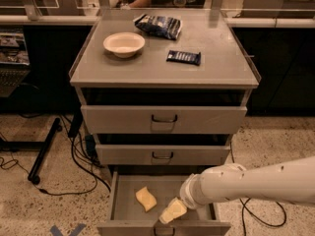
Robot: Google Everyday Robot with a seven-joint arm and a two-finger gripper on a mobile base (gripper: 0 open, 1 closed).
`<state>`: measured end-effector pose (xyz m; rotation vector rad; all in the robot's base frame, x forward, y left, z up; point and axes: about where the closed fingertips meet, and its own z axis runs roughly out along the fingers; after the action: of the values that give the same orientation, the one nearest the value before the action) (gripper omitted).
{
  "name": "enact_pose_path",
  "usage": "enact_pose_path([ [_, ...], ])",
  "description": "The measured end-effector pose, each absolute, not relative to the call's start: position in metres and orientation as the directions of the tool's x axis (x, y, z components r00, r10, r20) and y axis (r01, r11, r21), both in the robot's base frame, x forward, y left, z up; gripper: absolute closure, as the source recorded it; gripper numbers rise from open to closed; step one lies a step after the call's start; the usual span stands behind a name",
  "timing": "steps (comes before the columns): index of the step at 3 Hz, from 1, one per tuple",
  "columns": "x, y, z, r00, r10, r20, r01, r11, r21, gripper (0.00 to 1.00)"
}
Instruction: Pick sponge from bottom drawer and place on counter
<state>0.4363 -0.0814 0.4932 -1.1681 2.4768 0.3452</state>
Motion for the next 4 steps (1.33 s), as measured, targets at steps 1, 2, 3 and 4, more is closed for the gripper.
enact_pose_path([
  [1,0.457,-0.08,0.447,-0.62,-0.653,-0.435,-0.751,0.654,0.089,0.0],
  [2,0.47,-0.069,0.401,-0.624,-0.645,-0.441,-0.762,0.629,0.156,0.0],
  [3,0.466,-0.083,0.359,-0.638,-0.639,-0.43,-0.766,0.588,0.261,0.0],
  [4,0.482,-0.084,0.355,-0.626,-0.653,-0.425,-0.778,0.561,0.283,0.0],
])
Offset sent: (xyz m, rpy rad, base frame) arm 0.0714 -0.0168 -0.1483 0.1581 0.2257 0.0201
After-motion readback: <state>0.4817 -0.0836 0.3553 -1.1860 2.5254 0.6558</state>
